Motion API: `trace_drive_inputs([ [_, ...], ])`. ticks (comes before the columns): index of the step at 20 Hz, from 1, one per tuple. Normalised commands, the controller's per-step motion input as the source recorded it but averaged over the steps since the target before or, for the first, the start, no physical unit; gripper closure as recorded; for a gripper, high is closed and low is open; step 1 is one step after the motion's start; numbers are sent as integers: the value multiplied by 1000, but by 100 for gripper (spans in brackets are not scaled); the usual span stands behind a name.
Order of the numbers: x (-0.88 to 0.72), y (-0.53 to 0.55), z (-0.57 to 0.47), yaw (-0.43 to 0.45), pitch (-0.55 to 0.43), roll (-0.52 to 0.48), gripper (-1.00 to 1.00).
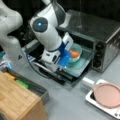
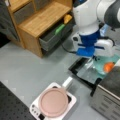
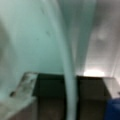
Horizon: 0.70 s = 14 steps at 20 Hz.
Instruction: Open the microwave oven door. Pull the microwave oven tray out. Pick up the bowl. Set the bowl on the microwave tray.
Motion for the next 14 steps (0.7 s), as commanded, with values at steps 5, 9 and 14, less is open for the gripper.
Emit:
trace_drive_inputs([
  [5, -364, 199, -112, -90, -195, -202, -100],
  [9, -279, 131, -86, -78, -188, -150, -100],
  [14, -194, 87, -47, -88, -157, -124, -100],
])
